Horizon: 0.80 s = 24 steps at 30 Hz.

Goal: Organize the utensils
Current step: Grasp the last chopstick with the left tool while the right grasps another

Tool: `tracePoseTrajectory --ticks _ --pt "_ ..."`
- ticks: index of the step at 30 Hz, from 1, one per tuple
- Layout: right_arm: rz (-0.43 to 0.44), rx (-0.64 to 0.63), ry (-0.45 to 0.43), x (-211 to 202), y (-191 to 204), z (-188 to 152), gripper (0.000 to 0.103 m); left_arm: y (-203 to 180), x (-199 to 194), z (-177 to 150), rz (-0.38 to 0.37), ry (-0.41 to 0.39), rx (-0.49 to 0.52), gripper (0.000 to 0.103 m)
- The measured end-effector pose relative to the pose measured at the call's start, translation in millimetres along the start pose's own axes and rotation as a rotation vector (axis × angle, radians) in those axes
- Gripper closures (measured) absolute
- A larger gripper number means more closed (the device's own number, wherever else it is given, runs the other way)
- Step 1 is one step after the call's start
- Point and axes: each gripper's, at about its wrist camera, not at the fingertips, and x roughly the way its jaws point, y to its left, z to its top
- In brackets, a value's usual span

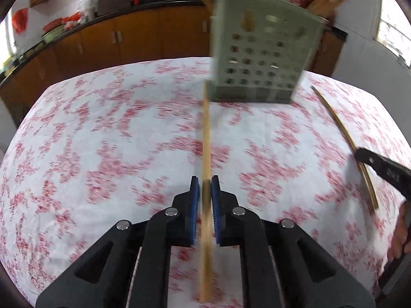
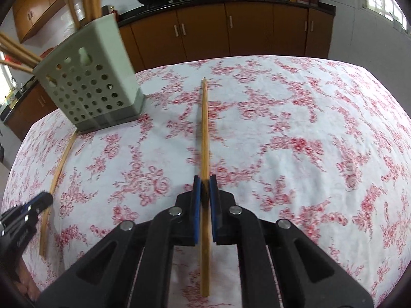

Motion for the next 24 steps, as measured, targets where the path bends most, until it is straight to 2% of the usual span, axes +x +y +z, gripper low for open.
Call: tracePoseTrajectory --ticks 7,10,14,17,22,24 --pt "0.017 -0.086 -0.015 6.3 23.8 6.2 0.095 50.5 6.4 23.3 0.076 -0.024 -0.105 0.094" --pt "-0.008 -0.107 -0.033 9.1 27.1 11.5 0.095 62.8 12.8 28.5 0.093 -0.016 -0.14 0.094" --pt "-0.04 -0.073 -0.041 16.3 20.0 22.5 0.095 65.8 17.6 26.7 0.101 -0.015 -0.198 0.095" --pt "-0.034 -0.066 -0.042 15.9 15.7 23.1 0.095 53.8 14.1 23.2 0.027 -0.018 -0.172 0.095" --pt "-0.015 -0.065 -0.045 9.3 11.0 21.1 0.095 41.3 0.8 24.1 -0.033 -0.063 -0.033 0.095" --pt "-0.012 -0.062 -0.045 6.6 10.4 19.8 0.095 39.8 -1.1 26.6 -0.061 -0.058 -0.001 0.095"
